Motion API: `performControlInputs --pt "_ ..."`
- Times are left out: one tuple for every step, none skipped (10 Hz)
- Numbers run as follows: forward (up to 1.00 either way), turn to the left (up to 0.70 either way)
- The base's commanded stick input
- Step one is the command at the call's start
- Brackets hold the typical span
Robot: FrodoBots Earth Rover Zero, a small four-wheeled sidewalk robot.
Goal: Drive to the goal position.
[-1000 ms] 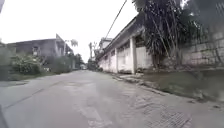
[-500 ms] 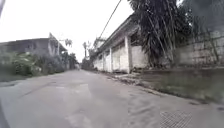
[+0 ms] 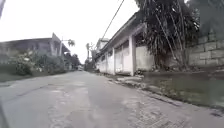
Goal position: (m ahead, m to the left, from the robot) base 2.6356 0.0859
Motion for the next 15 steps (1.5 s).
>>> performControlInputs --pt "0.7 0.07" --pt "0.7 0.07" --pt "0.7 0.07" --pt "0.7 0.07" --pt "0.7 0.07" --pt "0.7 0.07" --pt "0.7 0.07" --pt "0.7 0.07" --pt "0.7 0.07" --pt "0.7 0.07" --pt "0.7 0.07" --pt "0.7 0.07" --pt "0.7 0.07" --pt "0.7 0.07" --pt "0.7 0.07"
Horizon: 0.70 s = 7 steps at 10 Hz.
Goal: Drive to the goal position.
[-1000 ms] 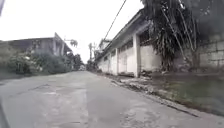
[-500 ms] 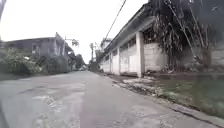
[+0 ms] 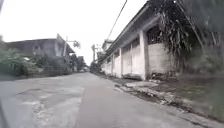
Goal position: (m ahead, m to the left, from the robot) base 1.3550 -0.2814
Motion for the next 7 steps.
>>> performControlInputs --pt "0.7 0.09" --pt "0.7 0.18" --pt "0.7 0.26" --pt "0.7 0.35" --pt "0.7 0.42" --pt "0.7 0.42" --pt "0.7 0.42"
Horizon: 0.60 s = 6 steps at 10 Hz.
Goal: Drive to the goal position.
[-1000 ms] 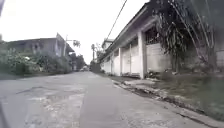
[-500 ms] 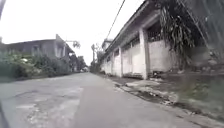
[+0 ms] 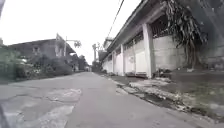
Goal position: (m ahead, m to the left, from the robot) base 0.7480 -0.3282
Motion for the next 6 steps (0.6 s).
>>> performControlInputs --pt "0.7 0.42" --pt "0.7 0.42" --pt "0.7 0.42" --pt "0.7 0.42" --pt "0.7 0.31" --pt "0.7 0.19"
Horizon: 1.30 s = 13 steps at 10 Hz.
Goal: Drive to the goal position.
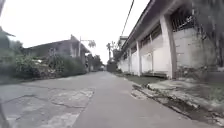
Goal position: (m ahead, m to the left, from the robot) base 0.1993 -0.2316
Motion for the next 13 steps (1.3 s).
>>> performControlInputs --pt "0.7 0.07" --pt "0.7 0.07" --pt "0.7 0.07" --pt "0.7 0.07" --pt "0.7 0.07" --pt "0.7 0.07" --pt "0.7 0.07" --pt "0.7 0.07" --pt "0.7 0.04" --pt "0.7 -0.05" --pt "0.7 -0.15" --pt "0.7 -0.24" --pt "0.7 -0.17"
